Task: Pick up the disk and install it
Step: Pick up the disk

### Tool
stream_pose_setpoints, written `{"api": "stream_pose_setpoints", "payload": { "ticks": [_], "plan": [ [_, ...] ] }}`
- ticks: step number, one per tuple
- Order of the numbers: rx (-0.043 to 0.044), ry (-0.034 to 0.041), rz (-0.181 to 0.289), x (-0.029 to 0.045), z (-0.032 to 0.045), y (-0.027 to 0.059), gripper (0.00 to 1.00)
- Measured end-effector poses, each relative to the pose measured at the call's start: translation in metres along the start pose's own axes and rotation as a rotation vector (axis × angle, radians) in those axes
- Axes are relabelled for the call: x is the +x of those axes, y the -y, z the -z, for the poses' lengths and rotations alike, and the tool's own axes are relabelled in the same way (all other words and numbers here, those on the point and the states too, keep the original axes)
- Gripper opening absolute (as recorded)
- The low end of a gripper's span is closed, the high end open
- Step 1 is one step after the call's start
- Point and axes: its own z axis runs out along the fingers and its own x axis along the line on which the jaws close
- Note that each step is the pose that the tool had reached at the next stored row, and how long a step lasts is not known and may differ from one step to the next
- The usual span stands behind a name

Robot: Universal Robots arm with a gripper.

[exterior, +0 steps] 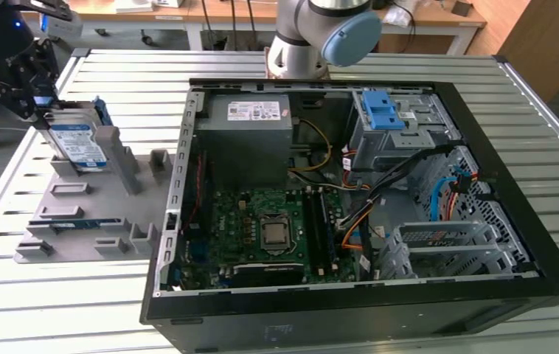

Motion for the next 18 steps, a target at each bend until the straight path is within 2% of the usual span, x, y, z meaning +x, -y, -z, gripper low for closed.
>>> {"api": "stream_pose_setpoints", "payload": {
  "ticks": [7,9,10,11,18],
  "plan": [
    [-0.0014,-0.0007,0.0,0.0001,-0.0045,0.0001,0.51],
    [-0.0011,-0.0005,0.0,0.0001,-0.0047,0.0001,0.49],
    [-0.0012,-0.0006,0.0,0.0001,-0.0047,0.0001,0.42],
    [-0.0011,-0.0006,0.0,0.0001,-0.0047,0.0001,0.4],
    [-0.0013,-0.0009,0.013,0.0001,-0.0048,0.0001,0.37]
  ]
}}
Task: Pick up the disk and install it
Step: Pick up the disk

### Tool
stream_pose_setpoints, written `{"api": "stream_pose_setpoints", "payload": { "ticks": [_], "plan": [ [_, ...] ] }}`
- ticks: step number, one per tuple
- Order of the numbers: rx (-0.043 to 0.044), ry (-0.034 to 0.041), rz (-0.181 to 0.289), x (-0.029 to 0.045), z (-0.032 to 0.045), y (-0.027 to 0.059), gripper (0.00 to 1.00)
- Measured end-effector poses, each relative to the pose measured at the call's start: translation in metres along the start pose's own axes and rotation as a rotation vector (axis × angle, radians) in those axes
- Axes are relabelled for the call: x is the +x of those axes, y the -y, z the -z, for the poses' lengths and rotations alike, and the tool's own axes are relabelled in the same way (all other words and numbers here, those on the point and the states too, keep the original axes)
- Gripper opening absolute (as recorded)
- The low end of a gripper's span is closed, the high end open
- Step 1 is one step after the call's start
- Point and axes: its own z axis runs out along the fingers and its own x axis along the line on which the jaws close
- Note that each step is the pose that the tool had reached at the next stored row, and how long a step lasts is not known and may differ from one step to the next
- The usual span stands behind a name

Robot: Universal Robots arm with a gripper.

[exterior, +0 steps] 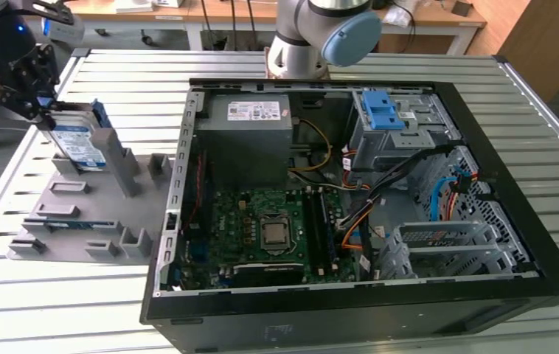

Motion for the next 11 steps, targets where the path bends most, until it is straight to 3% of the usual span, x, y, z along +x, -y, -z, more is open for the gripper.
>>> {"api": "stream_pose_setpoints", "payload": {
  "ticks": [5,11],
  "plan": [
    [-0.0001,-0.0058,0.061,0.0001,-0.0001,-0.0001,0.37],
    [0.0,-0.0105,0.07,0.0014,0.0,-0.0003,0.37]
  ]
}}
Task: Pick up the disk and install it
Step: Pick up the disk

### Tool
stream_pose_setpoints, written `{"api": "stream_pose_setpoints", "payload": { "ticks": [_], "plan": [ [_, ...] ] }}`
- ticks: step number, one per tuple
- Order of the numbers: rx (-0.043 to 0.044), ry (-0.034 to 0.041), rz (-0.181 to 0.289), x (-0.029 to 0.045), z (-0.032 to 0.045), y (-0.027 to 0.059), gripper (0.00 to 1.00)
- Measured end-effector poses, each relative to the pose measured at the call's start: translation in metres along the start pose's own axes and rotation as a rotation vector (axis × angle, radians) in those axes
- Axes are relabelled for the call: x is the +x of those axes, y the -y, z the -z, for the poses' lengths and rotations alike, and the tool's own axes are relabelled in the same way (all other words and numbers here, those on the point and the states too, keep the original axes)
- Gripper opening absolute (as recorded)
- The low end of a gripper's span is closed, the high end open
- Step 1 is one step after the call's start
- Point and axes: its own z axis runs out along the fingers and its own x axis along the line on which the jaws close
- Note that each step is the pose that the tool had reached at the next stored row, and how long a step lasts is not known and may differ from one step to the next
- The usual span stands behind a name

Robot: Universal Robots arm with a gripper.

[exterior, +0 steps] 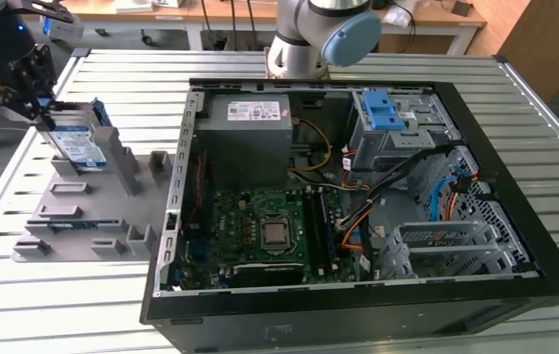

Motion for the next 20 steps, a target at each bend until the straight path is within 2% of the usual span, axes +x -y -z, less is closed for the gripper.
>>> {"api": "stream_pose_setpoints", "payload": {
  "ticks": [7,9,10,15,18,19,20],
  "plan": [
    [0.0,0.0,0.001,0.0,0.0,0.0,0.37],
    [0.0001,0.0,0.001,0.0,0.0,-0.0001,0.38],
    [0.0002,0.0,0.001,0.0,0.0001,-0.0001,0.45],
    [0.0002,0.0001,0.001,0.0,0.001,-0.0001,0.45],
    [0.0001,0.0001,0.001,0.0,0.0011,0.0,0.43],
    [0.0001,0.0,0.001,0.0,0.0011,-0.0001,0.36],
    [0.0001,0.0001,0.001,0.0,0.0011,-0.0001,0.36]
  ]
}}
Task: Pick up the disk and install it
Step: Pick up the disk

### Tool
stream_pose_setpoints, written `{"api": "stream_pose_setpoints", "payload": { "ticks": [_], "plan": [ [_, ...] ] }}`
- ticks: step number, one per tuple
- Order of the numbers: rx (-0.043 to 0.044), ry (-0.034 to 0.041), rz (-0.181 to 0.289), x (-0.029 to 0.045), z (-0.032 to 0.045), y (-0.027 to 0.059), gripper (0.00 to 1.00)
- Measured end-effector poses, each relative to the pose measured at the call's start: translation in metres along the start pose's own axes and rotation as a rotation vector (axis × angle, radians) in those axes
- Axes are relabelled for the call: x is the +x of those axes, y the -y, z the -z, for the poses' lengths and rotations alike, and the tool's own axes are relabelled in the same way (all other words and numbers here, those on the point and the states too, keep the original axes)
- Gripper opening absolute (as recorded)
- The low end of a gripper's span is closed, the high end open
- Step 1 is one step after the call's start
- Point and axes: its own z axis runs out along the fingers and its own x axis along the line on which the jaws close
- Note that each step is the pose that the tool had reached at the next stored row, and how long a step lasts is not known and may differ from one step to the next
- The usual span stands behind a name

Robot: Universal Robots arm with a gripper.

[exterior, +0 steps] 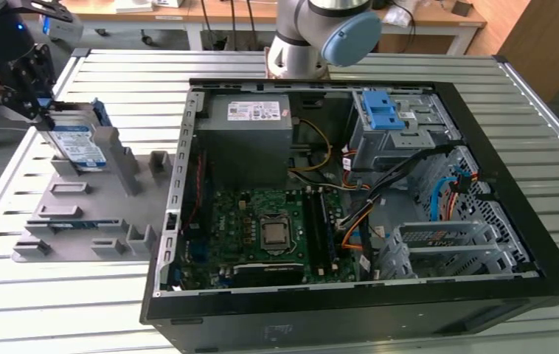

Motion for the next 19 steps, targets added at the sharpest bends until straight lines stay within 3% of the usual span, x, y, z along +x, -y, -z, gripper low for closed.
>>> {"api": "stream_pose_setpoints", "payload": {
  "ticks": [19],
  "plan": [
    [-0.0002,-0.0002,0.004,0.0,0.0007,0.0,0.38]
  ]
}}
